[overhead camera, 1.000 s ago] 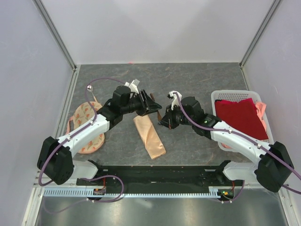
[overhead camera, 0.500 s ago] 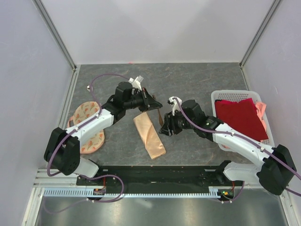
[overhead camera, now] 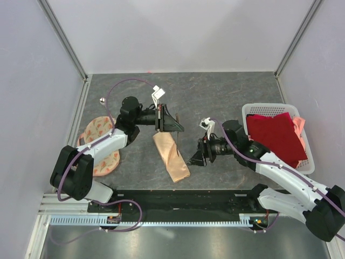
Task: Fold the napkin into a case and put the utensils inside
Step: Pass from the left arm to the right
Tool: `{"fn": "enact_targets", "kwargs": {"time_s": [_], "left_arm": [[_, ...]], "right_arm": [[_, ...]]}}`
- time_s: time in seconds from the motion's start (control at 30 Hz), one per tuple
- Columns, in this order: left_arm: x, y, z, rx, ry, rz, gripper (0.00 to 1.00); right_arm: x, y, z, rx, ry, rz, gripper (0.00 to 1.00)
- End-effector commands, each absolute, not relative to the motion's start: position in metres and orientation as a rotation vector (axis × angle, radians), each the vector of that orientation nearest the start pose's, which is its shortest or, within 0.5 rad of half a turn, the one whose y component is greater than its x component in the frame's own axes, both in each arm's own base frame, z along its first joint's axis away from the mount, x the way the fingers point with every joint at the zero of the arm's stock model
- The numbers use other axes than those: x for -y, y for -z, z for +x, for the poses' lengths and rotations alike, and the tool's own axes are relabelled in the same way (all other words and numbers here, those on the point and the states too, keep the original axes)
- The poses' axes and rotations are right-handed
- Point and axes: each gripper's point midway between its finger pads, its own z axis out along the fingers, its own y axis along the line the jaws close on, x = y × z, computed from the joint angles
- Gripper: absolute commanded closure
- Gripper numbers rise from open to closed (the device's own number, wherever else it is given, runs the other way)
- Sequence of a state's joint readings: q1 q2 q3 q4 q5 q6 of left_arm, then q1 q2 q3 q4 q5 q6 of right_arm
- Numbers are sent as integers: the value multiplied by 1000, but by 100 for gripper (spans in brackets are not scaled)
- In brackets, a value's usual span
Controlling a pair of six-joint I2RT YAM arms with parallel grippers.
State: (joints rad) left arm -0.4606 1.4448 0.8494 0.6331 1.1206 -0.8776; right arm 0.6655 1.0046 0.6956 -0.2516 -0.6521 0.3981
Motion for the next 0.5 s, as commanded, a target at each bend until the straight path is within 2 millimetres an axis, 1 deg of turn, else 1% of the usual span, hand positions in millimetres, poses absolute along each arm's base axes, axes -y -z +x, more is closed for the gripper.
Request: {"fn": "enact_targets", "kwargs": {"time_s": [0.0,0.07,0.1,0.17,0.2,0.23,0.27,0.3,0.33,0.47], "left_arm": [[300,-291,194,-1531,1867,994,98],[302,-299,184,-1460,1876,1030,98],[303,-302,184,-1435,1876,1027,98],[307,-309,178,-1370,1898,1036,98],[308,-313,176,-1340,1906,1031,98],[311,-311,175,-1363,1954,1005,98],[311,-321,168,-1256,1942,1033,98],[311,-323,166,-1232,1954,1032,98],[312,-322,166,-1234,1983,1020,98],[321,-321,158,-1211,1998,1066,98]], "right_arm": [[-276,-215,128,-1975,-1478,-855,28],[-279,-220,126,-1957,-1533,-845,29],[-284,-225,128,-1919,-1559,-853,29],[-288,-226,128,-1928,-1618,-803,31],[-292,-235,132,-1853,-1638,-806,32],[-293,-233,132,-1854,-1660,-779,32],[-295,-236,132,-1855,-1695,-742,33],[-297,-240,134,-1820,-1708,-735,33],[-298,-238,133,-1821,-1724,-734,35],[-299,-243,131,-1795,-1780,-709,37]]}}
